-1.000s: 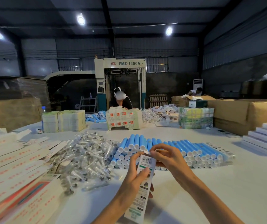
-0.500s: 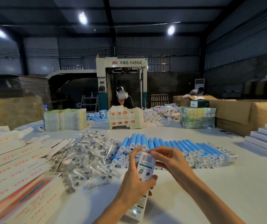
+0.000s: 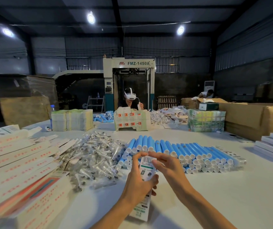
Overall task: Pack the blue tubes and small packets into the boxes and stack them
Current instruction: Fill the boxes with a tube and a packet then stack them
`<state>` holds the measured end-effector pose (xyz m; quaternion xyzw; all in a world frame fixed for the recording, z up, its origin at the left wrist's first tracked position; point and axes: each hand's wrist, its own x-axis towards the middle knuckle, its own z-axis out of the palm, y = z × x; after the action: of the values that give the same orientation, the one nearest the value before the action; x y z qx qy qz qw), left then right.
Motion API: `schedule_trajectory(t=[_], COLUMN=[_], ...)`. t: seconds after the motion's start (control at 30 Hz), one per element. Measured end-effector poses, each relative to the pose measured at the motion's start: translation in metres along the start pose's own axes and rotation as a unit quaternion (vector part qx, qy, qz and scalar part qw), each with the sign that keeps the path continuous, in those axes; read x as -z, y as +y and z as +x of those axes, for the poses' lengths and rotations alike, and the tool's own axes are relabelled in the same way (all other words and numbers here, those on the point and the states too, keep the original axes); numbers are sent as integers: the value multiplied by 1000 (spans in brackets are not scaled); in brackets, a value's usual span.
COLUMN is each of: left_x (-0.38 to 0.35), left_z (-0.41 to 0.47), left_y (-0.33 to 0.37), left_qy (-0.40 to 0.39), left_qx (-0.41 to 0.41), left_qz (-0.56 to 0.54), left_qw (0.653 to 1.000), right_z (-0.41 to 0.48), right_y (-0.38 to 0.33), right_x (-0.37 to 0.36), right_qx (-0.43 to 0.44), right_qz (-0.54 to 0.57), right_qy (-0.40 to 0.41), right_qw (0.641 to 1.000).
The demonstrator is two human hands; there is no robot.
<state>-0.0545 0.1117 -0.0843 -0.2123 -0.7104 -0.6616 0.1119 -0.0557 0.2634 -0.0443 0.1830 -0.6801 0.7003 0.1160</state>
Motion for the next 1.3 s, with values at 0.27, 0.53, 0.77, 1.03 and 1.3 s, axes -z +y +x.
schedule_trajectory(t=[0.27, 0.53, 0.77, 1.03, 1.3], left_x=[0, -9, -29, -26, -23], left_z=[-2, -8, -18, -21, -16], left_y=[7, 6, -2, -26, -37], left_qy=[104, 101, -42, -207, -259], left_qx=[-54, -32, -10, -118, -138], left_qz=[-4, -59, 103, 318, 342], left_qw=[993, 993, 994, 918, 893], right_z=[-10, -51, -82, -141, -180], right_y=[11, 13, -1, 5, -8], right_x=[-9, -9, 55, 239, 345], right_qx=[-104, -140, -72, -117, -194], right_qz=[104, 53, -234, -632, -741], right_qy=[-46, -133, -6, 153, 228], right_qw=[988, 980, 969, 751, 601])
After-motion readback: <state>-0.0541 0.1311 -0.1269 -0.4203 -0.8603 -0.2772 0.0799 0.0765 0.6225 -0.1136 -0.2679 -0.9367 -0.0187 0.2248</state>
